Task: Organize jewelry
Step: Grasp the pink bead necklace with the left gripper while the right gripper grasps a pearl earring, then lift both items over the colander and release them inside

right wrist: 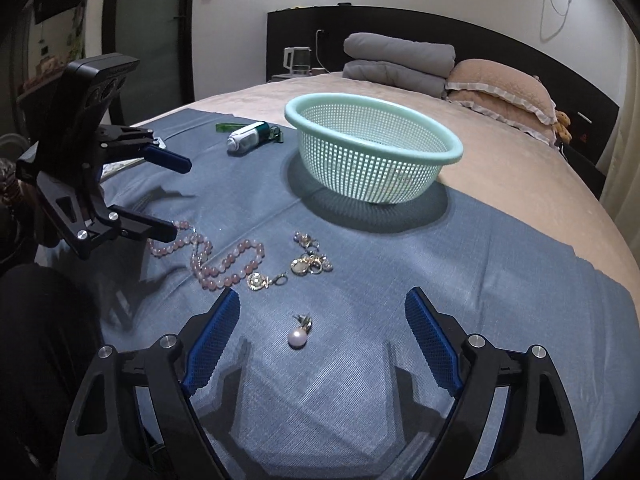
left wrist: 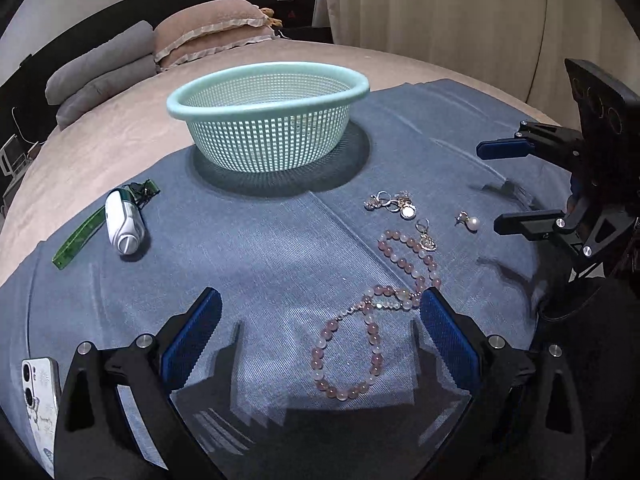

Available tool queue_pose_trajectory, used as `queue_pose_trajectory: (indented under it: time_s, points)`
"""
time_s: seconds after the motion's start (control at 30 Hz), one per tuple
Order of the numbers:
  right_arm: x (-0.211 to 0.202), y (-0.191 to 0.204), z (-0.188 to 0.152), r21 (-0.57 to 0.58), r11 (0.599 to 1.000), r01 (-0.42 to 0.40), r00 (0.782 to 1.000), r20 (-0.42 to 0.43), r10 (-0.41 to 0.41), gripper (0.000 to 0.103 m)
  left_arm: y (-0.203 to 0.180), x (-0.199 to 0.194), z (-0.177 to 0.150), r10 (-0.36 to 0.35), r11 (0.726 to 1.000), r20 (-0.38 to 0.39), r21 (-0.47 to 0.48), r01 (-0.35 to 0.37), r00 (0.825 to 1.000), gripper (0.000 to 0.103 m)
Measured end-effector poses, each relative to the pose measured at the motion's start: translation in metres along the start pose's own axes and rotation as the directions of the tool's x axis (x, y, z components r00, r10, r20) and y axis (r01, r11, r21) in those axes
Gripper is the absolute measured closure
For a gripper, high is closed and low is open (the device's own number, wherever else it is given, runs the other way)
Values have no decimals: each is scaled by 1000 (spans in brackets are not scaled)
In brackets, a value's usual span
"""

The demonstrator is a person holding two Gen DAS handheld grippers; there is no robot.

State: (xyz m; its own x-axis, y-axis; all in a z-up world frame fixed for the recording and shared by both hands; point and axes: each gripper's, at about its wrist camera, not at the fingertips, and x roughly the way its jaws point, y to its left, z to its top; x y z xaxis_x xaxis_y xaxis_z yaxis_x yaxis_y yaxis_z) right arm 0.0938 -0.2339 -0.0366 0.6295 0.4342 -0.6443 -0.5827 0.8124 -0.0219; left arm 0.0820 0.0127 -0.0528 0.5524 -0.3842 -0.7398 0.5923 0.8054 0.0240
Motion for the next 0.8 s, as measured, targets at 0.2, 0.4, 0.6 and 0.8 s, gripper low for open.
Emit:
queue_pose_trajectory:
  time_s: [0.2,0.4,0.6,0.8]
  points:
    - [8,6,-13,5,1000,-13,1000,-23,13,38,-4,8,-14,-33,999,0,-15,33,999,10]
    - [19,10,-19,12,1000,14,998,-61,-13,65,-1,14,-24,19,999,7,-45,-18,1000,40]
    - [19,11,-21,20,1000,11,998,-63,-10,92,11,10,-26,-18,990,-13,-137,16,1000,97]
    - [17,17,-20,-4,999,45,997,-62,-45,92,6,6,-27,-12,988,-26,-155,8,1000,97]
